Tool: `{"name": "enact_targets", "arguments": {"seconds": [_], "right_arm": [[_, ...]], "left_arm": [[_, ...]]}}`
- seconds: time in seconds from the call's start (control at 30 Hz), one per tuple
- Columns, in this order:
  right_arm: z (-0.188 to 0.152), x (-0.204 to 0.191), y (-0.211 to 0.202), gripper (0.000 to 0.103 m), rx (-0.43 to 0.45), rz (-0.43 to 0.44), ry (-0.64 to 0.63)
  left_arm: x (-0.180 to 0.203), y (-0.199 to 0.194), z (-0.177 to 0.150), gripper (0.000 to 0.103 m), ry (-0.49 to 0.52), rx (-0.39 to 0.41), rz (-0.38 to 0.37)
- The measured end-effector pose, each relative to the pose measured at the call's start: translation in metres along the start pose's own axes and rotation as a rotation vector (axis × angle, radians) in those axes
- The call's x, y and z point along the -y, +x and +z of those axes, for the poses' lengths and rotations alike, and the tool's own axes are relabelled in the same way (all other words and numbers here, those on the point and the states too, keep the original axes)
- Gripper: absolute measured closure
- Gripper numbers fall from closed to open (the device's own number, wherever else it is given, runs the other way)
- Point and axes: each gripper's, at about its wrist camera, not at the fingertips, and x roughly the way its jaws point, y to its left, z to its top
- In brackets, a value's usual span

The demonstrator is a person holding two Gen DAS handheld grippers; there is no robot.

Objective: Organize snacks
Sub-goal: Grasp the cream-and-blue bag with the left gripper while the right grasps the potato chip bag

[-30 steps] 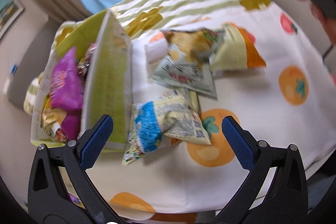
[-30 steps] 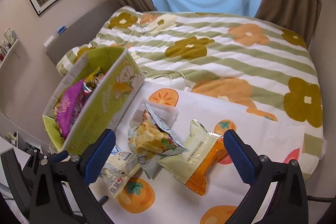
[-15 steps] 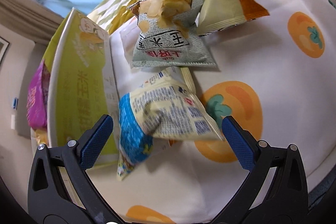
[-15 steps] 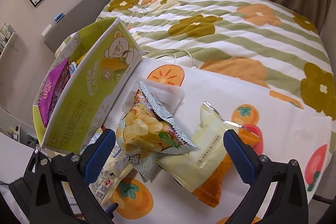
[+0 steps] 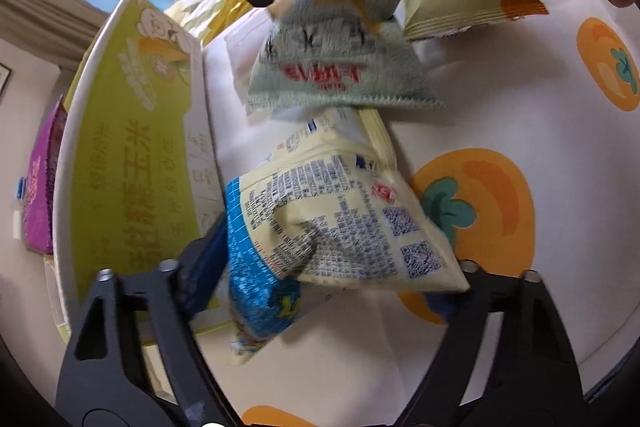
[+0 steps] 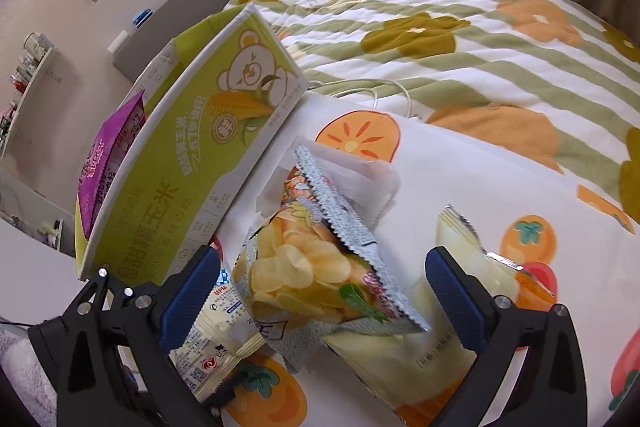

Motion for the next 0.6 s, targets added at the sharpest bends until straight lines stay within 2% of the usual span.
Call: {"name": "enact_targets", "arguments": {"seconds": [0.23,0.43,0.5,0.53,0.6], "right_arm": [[-0.001,-0.006,0.012,0.001,-0.032,0.017,-0.063],[-0.001,-0.009,0.018,0.001,-0.052,0.02,-0.102],[-0.003,-0.011,0.019,0.01,-0.06,0.015,-0.12],[-0.004,-0.012,0.02,0.02,-0.068,0.006,-0.133],[-0.006,-0.015,0.022,0.021,-0.081,-0.013,-0.153]], "left_arm": [[-0.01,0.0,-0.005,0.039,-0.042,0.0,-0.018],[-0.013,-0.003,-0.005,0.041,-0.062,0.004,-0.038],[-0.013,-0.005,-0.007,0.041,-0.064,0.007,-0.044],[-0.011,-0.005,-0.008,0.041,-0.062,0.008,-0.043],[-0.012,-0.006,-0.01,0.041,-0.053,0.011,-0.041]]}}
